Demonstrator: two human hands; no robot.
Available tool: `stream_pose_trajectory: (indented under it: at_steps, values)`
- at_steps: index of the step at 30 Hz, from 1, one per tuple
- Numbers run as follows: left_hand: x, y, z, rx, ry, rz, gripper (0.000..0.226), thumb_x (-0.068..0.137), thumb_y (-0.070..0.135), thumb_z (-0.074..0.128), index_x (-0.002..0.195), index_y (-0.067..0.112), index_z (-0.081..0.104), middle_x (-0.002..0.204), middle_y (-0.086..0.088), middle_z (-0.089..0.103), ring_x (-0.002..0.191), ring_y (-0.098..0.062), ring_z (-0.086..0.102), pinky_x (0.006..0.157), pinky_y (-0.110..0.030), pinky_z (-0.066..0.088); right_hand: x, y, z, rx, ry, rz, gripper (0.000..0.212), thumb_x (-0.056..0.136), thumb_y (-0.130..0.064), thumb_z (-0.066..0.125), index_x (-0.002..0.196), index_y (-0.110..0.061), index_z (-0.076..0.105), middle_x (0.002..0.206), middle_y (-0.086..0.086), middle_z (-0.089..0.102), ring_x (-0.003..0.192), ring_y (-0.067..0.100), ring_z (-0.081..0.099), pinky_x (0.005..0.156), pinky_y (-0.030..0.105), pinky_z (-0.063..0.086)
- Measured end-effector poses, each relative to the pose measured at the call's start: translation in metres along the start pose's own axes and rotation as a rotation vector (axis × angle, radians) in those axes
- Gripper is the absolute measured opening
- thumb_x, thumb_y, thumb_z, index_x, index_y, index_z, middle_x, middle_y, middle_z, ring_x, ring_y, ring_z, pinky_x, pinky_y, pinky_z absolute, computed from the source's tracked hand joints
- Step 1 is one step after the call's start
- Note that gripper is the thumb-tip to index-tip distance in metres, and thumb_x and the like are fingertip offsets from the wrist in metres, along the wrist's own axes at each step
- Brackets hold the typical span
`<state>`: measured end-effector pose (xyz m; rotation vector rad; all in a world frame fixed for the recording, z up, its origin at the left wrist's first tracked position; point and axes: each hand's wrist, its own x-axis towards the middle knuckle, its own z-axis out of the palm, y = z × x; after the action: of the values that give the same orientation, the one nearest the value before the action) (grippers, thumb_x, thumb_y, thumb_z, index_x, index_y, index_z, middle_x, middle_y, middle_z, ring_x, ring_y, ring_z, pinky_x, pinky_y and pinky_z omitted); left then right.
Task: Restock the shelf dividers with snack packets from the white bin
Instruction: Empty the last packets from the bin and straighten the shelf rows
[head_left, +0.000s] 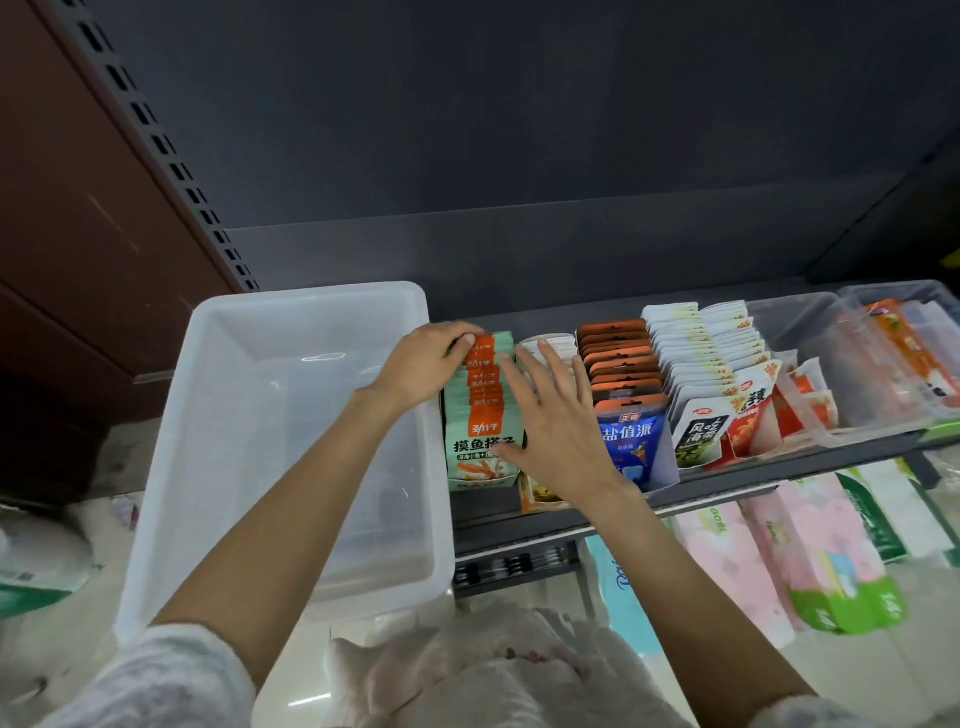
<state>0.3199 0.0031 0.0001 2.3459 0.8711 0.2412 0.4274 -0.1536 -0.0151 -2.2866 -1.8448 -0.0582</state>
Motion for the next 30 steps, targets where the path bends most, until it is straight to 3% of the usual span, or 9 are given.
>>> stream_pose_trajectory:
  at_steps: [5,9,13,18,24,28,30]
  values:
    - [0.008,-0.005,-0.007,-0.112,-0.053,-0.058,0.028,0.099,0.029,0.042,0.111,0.018,0.064,0.105,0.0,0.068,0.094,-0.013,0.062,0.088,-0.029,0.048,-0.012,0.009,0.006,0.004,-0.057,-0.003,0.098,0.077,-0.064,0.058,0.15,-0.015,0.015,0.158,0.003,0.015,0.146,0.022,-0.002,0.113,0.051,-0.004]
    - [0.009,-0.01,-0.009,-0.127,-0.116,-0.051,0.029,0.099,0.032,0.041,0.107,0.015,0.064,0.101,0.0,0.068,0.094,-0.013,0.061,0.087,-0.029,0.046,-0.01,0.009,0.005,-0.009,-0.111,0.015,0.094,0.083,-0.061,0.055,0.15,-0.018,0.006,0.158,0.002,0.009,0.145,0.025,-0.005,0.113,0.054,-0.003]
    - [0.008,-0.014,-0.007,-0.186,-0.139,-0.057,0.03,0.099,0.033,0.041,0.106,0.016,0.064,0.101,0.002,0.067,0.095,-0.014,0.062,0.084,-0.026,0.046,-0.007,0.004,0.002,0.034,-0.179,0.049,0.09,0.089,-0.057,0.048,0.15,-0.02,-0.008,0.157,-0.005,-0.012,0.141,0.02,-0.024,0.114,0.052,-0.014]
    - [0.004,-0.008,-0.008,-0.139,-0.081,-0.05,0.034,0.099,0.033,0.04,0.127,0.02,0.055,0.114,-0.001,0.065,0.107,-0.017,0.06,0.087,-0.026,0.046,-0.007,0.001,-0.004,0.098,-0.19,0.081,0.092,0.088,-0.056,0.049,0.149,-0.023,-0.012,0.152,-0.012,-0.02,0.14,0.014,-0.028,0.112,0.051,-0.019]
    - [-0.038,0.022,-0.005,-0.197,0.28,-0.128,0.044,0.1,0.034,0.036,0.143,0.025,0.034,0.15,0.004,0.034,0.138,-0.013,0.03,0.107,-0.025,0.023,-0.017,0.002,-0.008,0.206,-0.091,0.11,0.098,0.082,-0.054,0.056,0.15,-0.017,-0.004,0.154,-0.007,-0.018,0.139,0.011,-0.029,0.113,0.05,-0.017]
    - [-0.067,0.036,0.022,-0.185,0.205,-0.097,0.062,0.097,0.042,0.034,0.149,0.027,0.005,0.158,0.01,0.003,0.144,-0.006,0.0,0.117,-0.032,0.007,-0.038,0.0,0.0,0.218,0.111,0.217,0.08,0.078,-0.052,0.044,0.146,-0.015,0.023,0.158,0.01,0.007,0.145,0.024,-0.01,0.114,0.052,-0.004]
    - [-0.07,0.037,0.037,-0.231,0.179,-0.093,0.066,0.098,0.04,0.035,0.149,0.025,-0.005,0.157,0.011,-0.008,0.142,-0.004,-0.01,0.117,-0.03,0.003,-0.046,-0.004,0.006,0.202,0.132,0.237,0.076,0.079,-0.051,0.041,0.145,-0.016,0.025,0.158,0.01,0.007,0.145,0.025,-0.009,0.115,0.053,-0.003]
